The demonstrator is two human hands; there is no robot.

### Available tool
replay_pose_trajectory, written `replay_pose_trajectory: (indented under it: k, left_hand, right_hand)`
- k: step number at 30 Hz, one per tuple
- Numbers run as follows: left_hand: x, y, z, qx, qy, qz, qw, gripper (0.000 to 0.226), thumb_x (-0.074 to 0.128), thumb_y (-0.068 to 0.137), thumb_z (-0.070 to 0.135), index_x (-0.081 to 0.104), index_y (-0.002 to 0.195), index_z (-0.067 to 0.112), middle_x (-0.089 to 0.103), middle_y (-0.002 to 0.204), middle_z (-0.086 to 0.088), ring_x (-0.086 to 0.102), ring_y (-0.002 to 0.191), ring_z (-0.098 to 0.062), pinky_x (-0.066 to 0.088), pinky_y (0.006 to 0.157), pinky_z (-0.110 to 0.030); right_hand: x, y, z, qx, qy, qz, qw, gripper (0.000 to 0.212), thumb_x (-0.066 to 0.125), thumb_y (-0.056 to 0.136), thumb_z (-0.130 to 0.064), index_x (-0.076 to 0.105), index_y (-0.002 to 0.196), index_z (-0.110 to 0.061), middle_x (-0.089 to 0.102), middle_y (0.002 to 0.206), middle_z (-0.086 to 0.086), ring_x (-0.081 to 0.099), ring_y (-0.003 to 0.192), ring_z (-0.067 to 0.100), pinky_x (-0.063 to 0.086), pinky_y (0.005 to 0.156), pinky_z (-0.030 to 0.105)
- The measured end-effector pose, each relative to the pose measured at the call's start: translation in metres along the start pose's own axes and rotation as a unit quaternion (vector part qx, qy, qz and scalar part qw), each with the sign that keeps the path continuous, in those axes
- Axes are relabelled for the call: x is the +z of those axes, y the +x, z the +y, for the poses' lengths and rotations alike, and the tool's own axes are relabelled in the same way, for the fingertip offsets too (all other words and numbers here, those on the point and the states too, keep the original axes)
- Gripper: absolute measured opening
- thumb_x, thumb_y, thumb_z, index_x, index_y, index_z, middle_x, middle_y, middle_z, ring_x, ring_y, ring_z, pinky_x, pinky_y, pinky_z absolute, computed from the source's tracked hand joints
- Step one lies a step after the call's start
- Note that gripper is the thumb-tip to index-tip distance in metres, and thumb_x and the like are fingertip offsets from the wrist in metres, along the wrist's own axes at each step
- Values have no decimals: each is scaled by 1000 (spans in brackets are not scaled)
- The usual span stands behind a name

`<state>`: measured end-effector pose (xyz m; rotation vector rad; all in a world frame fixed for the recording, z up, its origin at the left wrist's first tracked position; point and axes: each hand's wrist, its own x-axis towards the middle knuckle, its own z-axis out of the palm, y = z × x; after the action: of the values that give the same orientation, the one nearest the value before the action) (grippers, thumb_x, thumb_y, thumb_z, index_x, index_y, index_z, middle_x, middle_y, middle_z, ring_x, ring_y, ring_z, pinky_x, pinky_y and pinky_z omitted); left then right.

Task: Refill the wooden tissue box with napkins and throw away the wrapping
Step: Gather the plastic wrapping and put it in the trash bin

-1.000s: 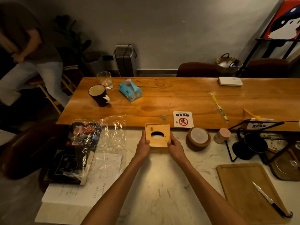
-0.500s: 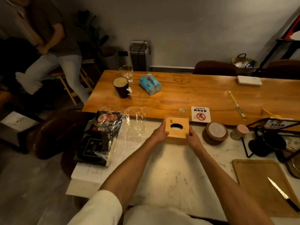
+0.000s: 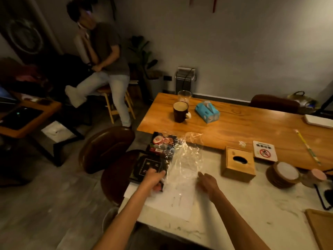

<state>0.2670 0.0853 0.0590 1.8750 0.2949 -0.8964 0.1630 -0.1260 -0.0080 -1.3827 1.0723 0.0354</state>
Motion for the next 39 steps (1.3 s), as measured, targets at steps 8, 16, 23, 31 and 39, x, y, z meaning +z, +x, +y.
replay_pose_trajectory:
  k: [8,16,23,31,39]
  left_hand:
    - [-40,-1,-20,187,-11,-3,982,19,68,86,4,65,103,10,69,98,-11,69,84,-19,60,70,-26]
    - [-91,-4,-33,216,23,4,976,33,74,80,2,64,109,16,66,103,-1,65,96,-14,54,75,-22]
    - [-130,-14,-67,167,-51,54,983,33,71,76,-10,65,94,17,68,95,-13,66,91,-28,54,67,-24]
    - [-140,-19,-62,85,-332,18,939,20,61,86,-11,63,104,-2,66,93,-20,65,86,-30,57,80,-39]
    - [-94,-7,-1,132,-291,-91,943,13,61,88,-3,65,100,-1,68,84,-14,64,78,-21,59,67,-27]
  right_hand:
    - [-4,-31,2,-71,-71,108,989,73,66,87,-7,28,149,-9,46,142,21,54,117,36,49,87,41]
    - [49,-37,-162,-306,-276,5,911,50,55,97,-29,45,142,-12,46,147,10,42,136,26,34,109,39]
    - [87,25,-164,-167,-409,-111,890,37,65,87,-46,68,105,-14,67,106,6,60,109,28,47,87,36]
    - [25,-12,-190,-219,-242,-132,936,20,71,81,-24,68,88,-6,70,90,15,63,78,23,50,71,37]
    - [-82,-71,-223,-260,-207,-35,942,18,72,84,-21,66,95,-9,62,83,7,53,70,16,43,59,25]
